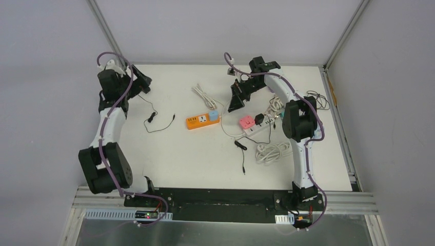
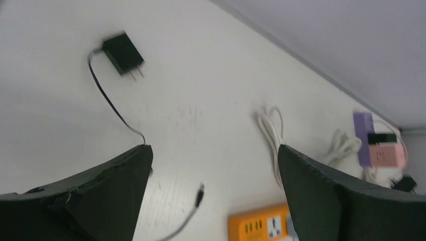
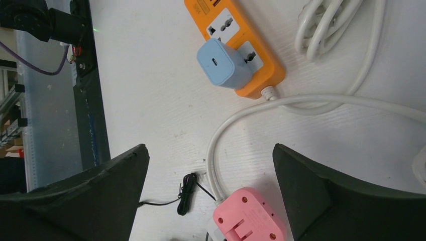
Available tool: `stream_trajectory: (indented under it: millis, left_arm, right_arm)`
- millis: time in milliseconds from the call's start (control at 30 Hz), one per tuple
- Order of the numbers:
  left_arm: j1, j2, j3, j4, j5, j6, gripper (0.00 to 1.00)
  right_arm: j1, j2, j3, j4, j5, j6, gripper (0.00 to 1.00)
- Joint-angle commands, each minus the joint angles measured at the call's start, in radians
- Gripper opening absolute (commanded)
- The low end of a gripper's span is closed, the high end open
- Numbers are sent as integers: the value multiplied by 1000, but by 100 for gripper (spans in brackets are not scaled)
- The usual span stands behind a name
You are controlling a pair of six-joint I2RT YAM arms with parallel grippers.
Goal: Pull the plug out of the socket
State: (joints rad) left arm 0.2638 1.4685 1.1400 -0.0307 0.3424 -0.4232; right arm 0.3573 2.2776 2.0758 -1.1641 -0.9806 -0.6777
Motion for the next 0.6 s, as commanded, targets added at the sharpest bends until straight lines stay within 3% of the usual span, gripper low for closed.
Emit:
stream_trajectory:
  millis: [0,233,400,567]
  left_arm:
    - [8,-150,-247,195,197,-211,99]
    - [-22,-372,-487,190,282,-321,97]
    - [-95,-588,-632,164,166,-301,97]
    - [-133,-751,-730,146,64,-283,97]
  right_arm:
    - [9,-83,-4,52,-56,99,97]
    - [35,-84,-30,227,70,446,91]
    - [85,-100,-45,238,173,514,91]
    - [161,-119,-59,249,371,558,88]
